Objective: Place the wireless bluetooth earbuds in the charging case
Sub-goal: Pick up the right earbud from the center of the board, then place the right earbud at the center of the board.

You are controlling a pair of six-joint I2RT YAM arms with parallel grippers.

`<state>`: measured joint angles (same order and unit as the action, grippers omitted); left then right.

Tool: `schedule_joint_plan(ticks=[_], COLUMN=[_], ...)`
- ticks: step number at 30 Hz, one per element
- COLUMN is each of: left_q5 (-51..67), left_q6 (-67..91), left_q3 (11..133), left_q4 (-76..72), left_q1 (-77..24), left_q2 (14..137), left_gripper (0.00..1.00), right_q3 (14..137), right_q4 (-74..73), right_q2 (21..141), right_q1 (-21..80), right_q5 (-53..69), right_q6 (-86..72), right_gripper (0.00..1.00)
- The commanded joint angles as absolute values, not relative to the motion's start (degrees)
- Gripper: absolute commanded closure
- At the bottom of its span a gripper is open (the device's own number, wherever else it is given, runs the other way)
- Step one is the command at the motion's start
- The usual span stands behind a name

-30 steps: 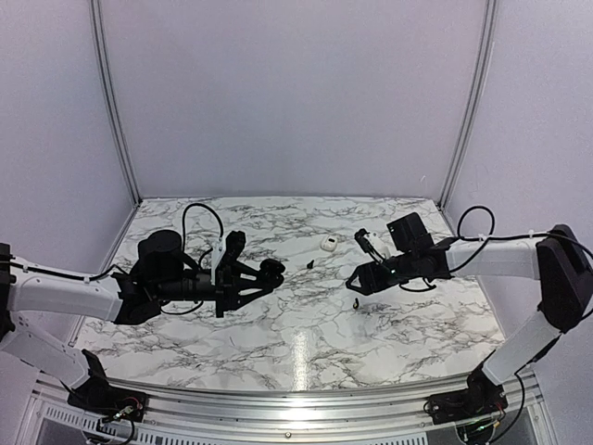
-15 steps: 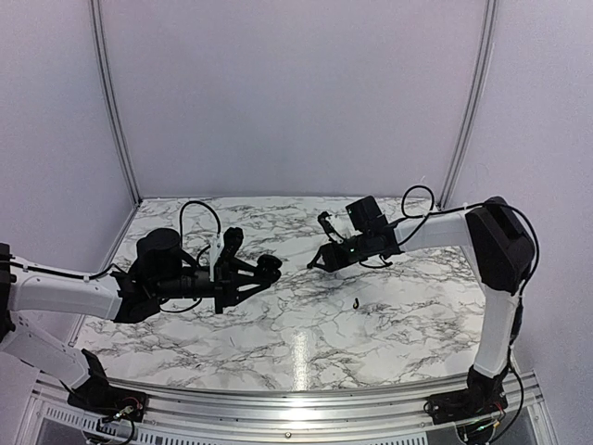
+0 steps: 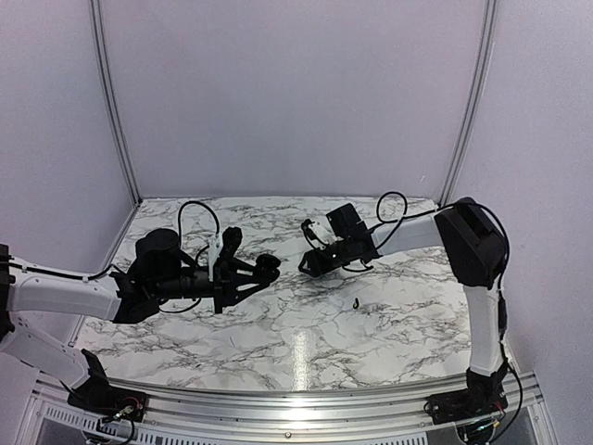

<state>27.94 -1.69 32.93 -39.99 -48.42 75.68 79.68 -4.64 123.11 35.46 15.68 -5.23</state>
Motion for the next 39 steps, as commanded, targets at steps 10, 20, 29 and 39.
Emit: schedule_joint_plan(ticks=[10,20,29,39], left_q5=[26.8,26.7,29.4,24.0], left_q6=[-1.5,-1.2,-2.8,-10.8], left_q3=[31.7,30.9,30.2,28.6], left_q4=[-41.1,-41.1,-40.9,-36.8], left_q1=[-48.0,-47.8,-47.8,-48.6], left_q2=[73.4,72.7,72.4,68.3], left_gripper=[0.92,0.92,0.92,0.92], right_q3=[81.1,67.2,59.1,62.0], right_q4=[-6.2,0.4,7.5,0.4], right_q2=[125.2,116.1,101.8,94.7], right_q1=[36.4,36.0,35.9,36.6], right_q5=[18.4,37.5,63.8,77.8], right_q6=[3.1,4.3,9.2,9.0], right_gripper=[0.81,0.94,0.95,0.97])
